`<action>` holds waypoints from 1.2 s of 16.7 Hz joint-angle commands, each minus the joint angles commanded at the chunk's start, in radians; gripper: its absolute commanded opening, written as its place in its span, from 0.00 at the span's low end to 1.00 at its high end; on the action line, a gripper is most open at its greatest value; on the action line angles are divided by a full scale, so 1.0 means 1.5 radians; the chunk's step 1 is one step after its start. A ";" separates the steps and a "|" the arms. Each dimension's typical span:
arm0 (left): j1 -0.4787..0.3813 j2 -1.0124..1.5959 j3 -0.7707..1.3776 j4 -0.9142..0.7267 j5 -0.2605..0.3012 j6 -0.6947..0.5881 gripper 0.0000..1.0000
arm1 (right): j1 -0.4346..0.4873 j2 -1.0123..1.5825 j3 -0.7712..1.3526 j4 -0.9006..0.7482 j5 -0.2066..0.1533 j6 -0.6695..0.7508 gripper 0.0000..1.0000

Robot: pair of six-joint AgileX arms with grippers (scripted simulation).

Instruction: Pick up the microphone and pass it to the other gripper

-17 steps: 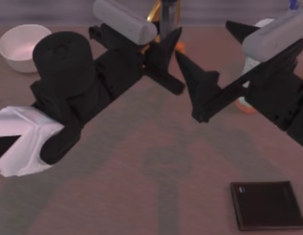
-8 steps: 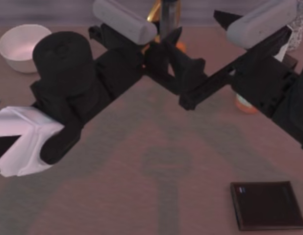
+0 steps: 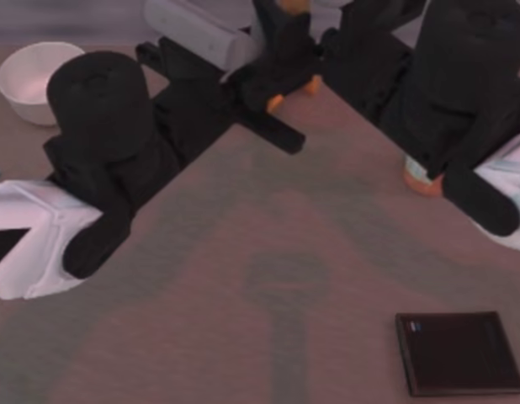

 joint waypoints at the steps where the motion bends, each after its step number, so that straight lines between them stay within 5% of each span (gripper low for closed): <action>1: 0.000 0.000 0.000 0.000 0.000 0.000 0.00 | 0.000 0.004 0.004 0.001 0.000 0.000 1.00; 4: 0.000 0.000 0.000 0.000 0.000 0.000 0.00 | 0.000 0.004 0.004 0.001 0.000 0.000 1.00; 17: 0.000 0.000 0.000 0.000 0.000 0.000 0.00 | 0.000 0.004 0.004 0.001 0.000 0.000 0.02; 20: 0.000 0.000 0.000 0.000 0.000 0.000 0.00 | 0.000 0.004 0.004 0.001 0.000 0.000 0.00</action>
